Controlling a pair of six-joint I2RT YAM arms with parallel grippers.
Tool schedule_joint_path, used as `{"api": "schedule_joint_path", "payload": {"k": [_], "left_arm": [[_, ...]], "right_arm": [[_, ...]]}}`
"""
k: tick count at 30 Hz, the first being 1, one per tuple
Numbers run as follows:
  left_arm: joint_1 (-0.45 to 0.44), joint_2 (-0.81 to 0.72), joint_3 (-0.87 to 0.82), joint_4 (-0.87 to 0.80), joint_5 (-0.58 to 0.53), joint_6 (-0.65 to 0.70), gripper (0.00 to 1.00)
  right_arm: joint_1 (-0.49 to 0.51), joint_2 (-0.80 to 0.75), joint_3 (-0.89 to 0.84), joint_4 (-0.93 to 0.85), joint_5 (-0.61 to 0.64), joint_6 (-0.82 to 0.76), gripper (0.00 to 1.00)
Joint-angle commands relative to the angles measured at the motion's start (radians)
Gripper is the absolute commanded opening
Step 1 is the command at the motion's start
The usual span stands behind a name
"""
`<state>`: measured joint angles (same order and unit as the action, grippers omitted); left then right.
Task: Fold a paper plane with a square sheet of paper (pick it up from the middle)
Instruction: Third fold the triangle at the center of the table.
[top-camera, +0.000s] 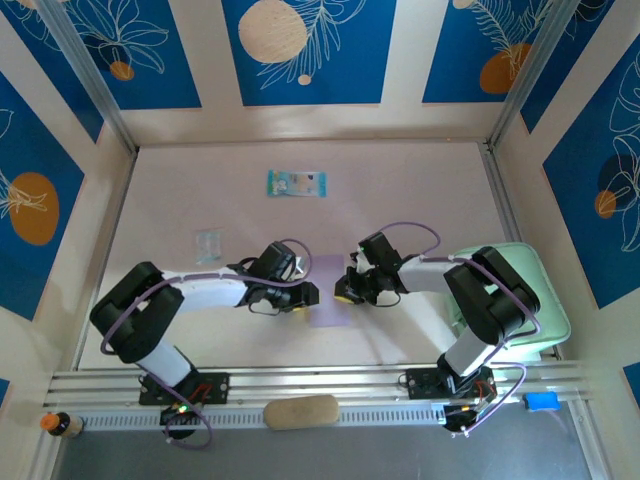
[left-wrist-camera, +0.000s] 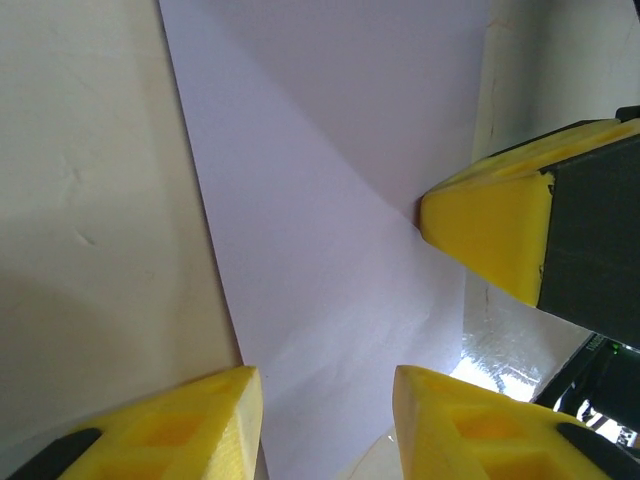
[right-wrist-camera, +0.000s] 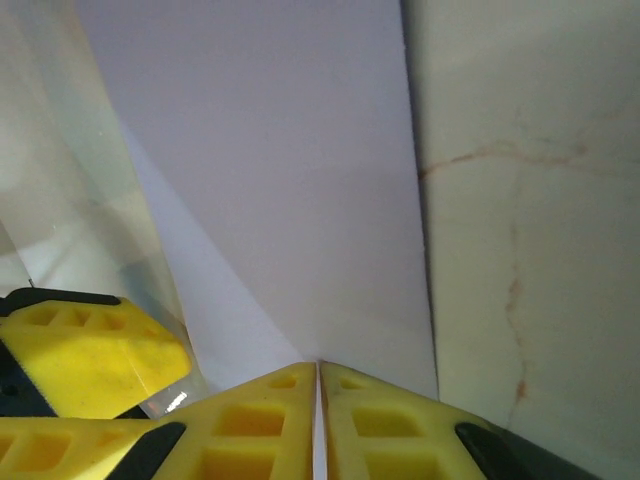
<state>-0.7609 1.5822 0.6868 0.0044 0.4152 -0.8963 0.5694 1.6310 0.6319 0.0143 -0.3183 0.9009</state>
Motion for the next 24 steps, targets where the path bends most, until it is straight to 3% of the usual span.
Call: {"api": "schedule_joint_path", "payload": {"k": [1, 12, 24], "left_arm": [[0.011, 0.021, -0.010, 0.010, 0.034, -0.019, 0.36], [0.010, -0.009, 0.034, -0.140, -0.085, 0.008, 0.39], [0.010, 0.076, 0.022, 0.005, 0.042, -0.040, 0.32]], "right_arm": [[0.001, 0.035, -0.059, -0.024, 0.074, 0.056, 0.12], [0.000, 0.035, -0.060, -0.030, 0.077, 0.058, 0.12], [0.000, 0.044, -0.066, -0.023, 0.075, 0.060, 0.11]]}}
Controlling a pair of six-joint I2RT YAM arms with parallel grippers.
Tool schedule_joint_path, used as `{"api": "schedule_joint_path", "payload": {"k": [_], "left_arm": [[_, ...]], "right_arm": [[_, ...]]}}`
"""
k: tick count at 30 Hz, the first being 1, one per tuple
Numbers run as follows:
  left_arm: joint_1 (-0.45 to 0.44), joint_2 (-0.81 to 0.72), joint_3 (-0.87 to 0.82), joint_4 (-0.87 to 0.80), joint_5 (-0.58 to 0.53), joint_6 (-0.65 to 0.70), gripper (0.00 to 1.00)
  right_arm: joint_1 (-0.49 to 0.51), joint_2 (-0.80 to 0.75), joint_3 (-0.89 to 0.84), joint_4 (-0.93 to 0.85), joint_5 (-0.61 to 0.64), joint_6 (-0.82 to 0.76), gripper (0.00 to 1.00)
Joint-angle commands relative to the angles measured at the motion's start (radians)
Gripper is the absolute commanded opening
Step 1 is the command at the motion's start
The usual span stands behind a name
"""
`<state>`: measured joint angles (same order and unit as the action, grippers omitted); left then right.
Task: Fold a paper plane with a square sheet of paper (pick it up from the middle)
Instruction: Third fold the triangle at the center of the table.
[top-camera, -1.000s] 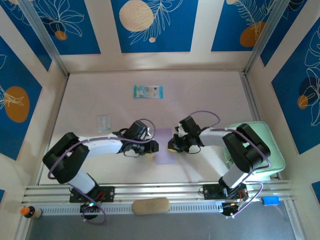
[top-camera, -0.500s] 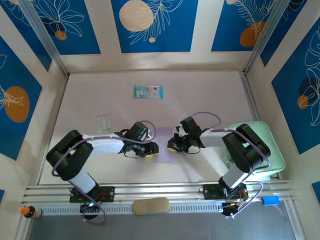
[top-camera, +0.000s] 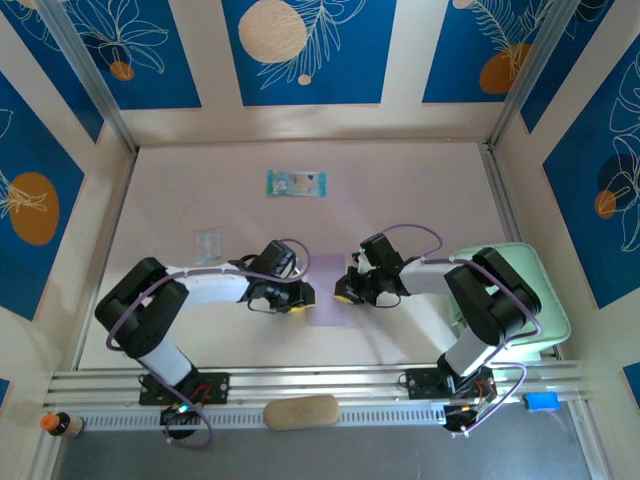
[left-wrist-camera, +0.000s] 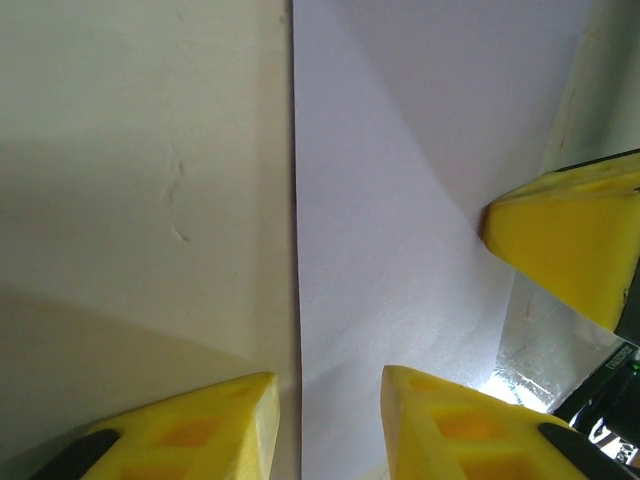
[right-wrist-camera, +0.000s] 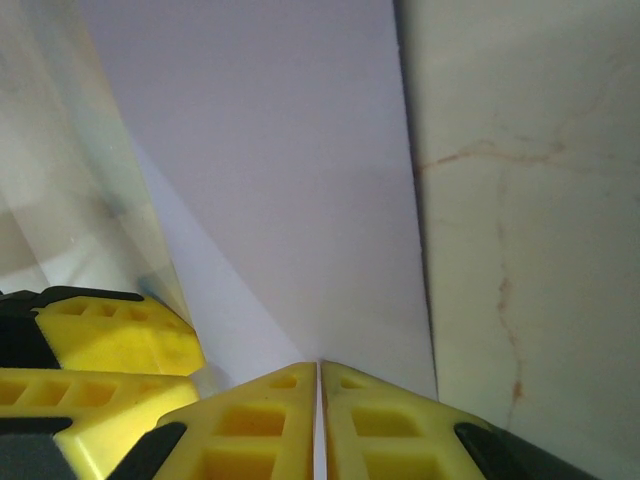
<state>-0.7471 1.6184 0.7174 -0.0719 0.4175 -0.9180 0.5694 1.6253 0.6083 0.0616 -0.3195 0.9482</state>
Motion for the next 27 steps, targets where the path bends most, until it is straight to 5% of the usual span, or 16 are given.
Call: {"api": "schedule_joint_path", "payload": {"k": [1, 27], "left_arm": [[-0.004, 0.042, -0.011, 0.094, 0.047, -0.022, 0.32], [-0.003, 0.009, -0.009, 0.127, 0.045, -0.023, 0.32]], "right_arm": [[0.000, 0.050, -0.042, -0.070, 0.077, 0.011, 0.11], [-0.005, 0.036, -0.045, -0.086, 0.086, 0.009, 0.12]]}}
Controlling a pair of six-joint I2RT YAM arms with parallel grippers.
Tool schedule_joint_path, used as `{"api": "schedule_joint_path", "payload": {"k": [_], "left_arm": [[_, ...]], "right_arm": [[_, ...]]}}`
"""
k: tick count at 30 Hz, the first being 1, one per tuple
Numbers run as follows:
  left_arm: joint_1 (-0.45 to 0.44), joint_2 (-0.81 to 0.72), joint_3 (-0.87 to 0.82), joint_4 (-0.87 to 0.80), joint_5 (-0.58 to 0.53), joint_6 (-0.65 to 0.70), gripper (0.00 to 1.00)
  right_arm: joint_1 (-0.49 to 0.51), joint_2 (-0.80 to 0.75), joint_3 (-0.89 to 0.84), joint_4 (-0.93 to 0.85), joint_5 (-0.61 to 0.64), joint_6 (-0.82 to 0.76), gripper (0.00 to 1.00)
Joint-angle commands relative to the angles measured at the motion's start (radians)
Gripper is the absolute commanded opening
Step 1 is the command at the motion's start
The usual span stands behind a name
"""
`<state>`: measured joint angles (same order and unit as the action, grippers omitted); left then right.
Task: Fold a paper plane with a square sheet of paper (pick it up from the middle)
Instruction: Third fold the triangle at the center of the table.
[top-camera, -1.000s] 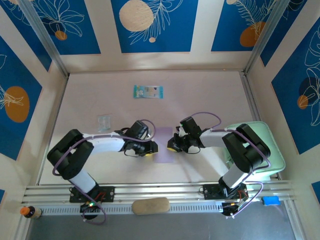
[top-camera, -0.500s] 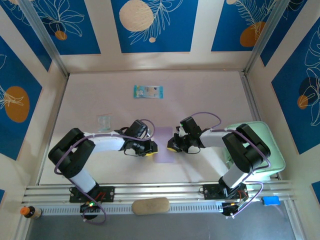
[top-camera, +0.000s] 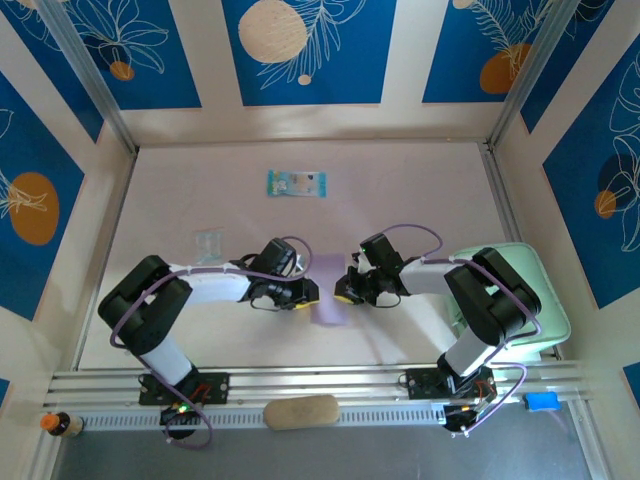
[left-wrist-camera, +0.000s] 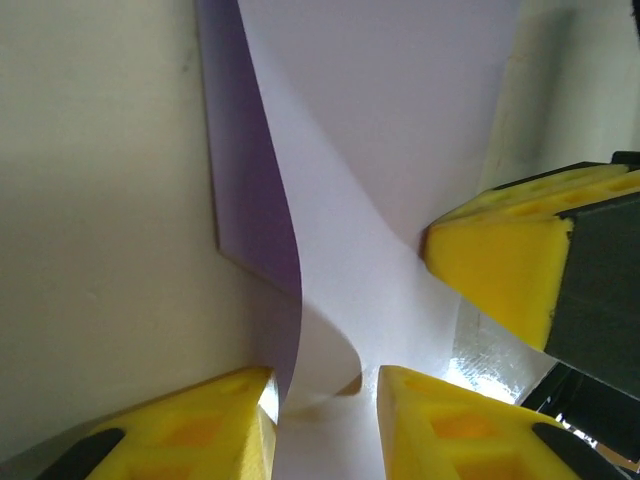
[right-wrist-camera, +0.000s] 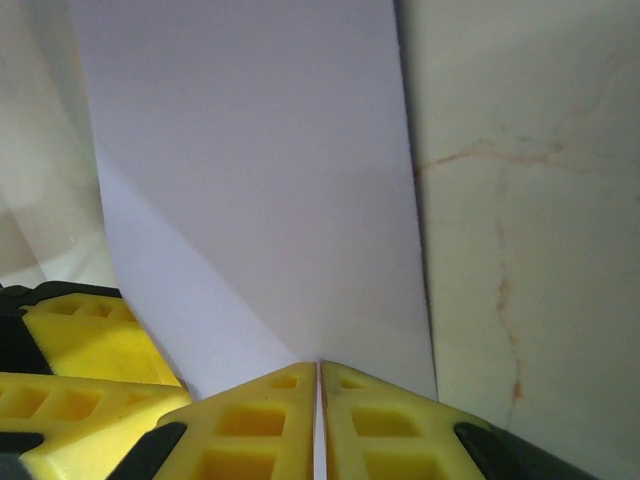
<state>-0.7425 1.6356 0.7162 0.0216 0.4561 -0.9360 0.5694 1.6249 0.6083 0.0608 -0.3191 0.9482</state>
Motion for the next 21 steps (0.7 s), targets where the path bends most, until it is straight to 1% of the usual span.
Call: {"api": "schedule_joint_path", "payload": {"k": [1, 7, 12, 14, 21], "left_arm": [[-0.006, -0.014, -0.013, 0.045, 0.004, -0.010, 0.34], [-0.003, -0.022, -0.052, 0.127, 0.016, -0.040, 0.37], [0.002, -0.020, -0.069, 0.166, 0.021, -0.059, 0.37], [0.004, -0.021, -0.063, 0.152, 0.019, -0.055, 0.34], [0.006, -0.038, -0.066, 0.146, 0.015, -0.055, 0.16]], "right_arm": [[-0.005, 0.035, -0.044, -0.085, 0.086, 0.010, 0.12], [-0.005, 0.025, -0.053, -0.084, 0.087, 0.012, 0.11], [-0.006, 0.023, -0.050, -0.083, 0.086, 0.009, 0.11], [-0.006, 0.018, -0.052, -0.077, 0.085, 0.008, 0.12], [-0.005, -0.043, -0.062, -0.049, 0.069, -0.011, 0.15]]}}
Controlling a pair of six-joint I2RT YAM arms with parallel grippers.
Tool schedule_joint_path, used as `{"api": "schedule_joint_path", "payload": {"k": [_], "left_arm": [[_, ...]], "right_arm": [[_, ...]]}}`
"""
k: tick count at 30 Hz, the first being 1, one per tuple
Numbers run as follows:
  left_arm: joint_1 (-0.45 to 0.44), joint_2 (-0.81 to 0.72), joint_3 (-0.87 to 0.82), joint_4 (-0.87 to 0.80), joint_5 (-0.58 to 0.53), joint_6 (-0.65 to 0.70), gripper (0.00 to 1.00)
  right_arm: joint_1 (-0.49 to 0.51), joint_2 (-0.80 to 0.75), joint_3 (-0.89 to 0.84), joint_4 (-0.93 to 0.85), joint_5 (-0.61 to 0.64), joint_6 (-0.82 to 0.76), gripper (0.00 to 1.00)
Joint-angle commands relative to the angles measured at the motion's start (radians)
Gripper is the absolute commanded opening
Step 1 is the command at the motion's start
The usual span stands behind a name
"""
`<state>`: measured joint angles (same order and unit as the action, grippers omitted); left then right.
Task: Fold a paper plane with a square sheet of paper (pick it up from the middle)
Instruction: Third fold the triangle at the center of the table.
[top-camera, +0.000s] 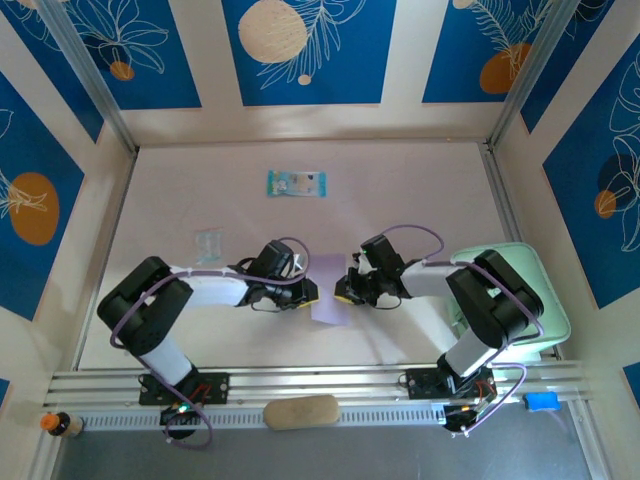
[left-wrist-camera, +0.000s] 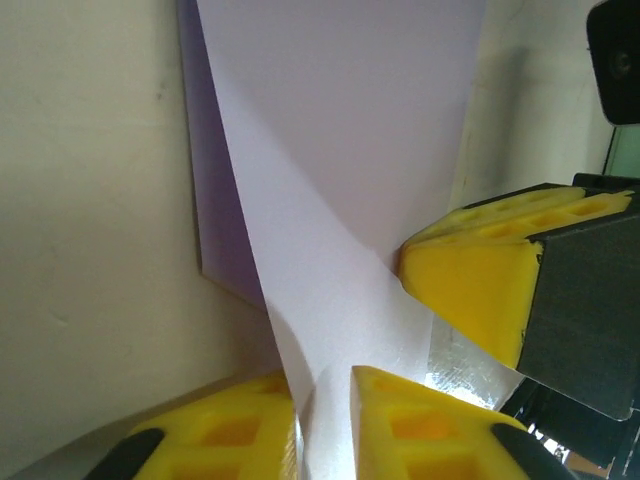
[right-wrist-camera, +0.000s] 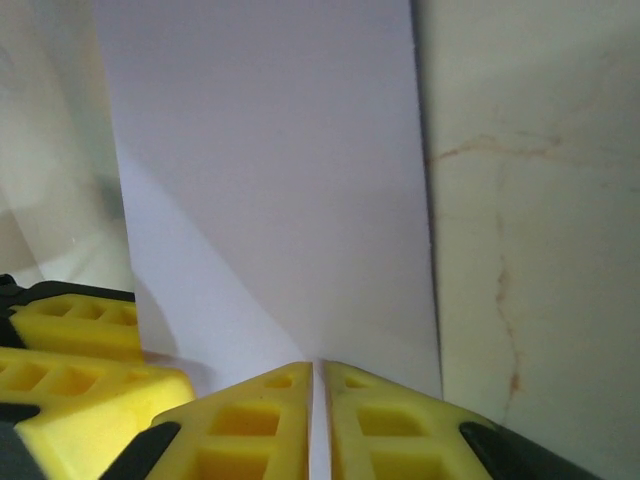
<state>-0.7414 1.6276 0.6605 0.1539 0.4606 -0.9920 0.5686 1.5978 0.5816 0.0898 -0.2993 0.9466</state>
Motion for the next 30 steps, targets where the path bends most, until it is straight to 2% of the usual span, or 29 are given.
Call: {"api": "schedule_joint_path", "payload": {"k": [1, 4, 10, 16, 22, 30], "left_arm": [[0.006, -0.030, -0.011, 0.013, 0.009, 0.001, 0.14], [0.008, -0.038, -0.017, 0.017, 0.006, -0.004, 0.08], [0.014, -0.057, -0.028, 0.001, 0.012, -0.011, 0.06], [0.023, -0.089, -0.031, -0.010, 0.014, -0.022, 0.04], [0.037, -0.127, -0.031, -0.068, -0.012, -0.031, 0.03], [0.048, -0.132, -0.039, -0.054, -0.005, -0.057, 0.02]], "right_arm": [[-0.004, -0.033, -0.038, -0.075, 0.048, -0.014, 0.16], [0.004, -0.098, -0.049, -0.060, 0.055, -0.023, 0.21], [0.046, -0.254, -0.069, -0.076, 0.125, -0.082, 0.39], [0.118, -0.371, -0.114, -0.027, 0.232, -0.172, 0.43], [0.307, -0.457, -0.188, 0.094, 0.443, -0.412, 0.49], [0.550, -0.410, -0.180, 0.161, 0.629, -0.752, 0.50]]}}
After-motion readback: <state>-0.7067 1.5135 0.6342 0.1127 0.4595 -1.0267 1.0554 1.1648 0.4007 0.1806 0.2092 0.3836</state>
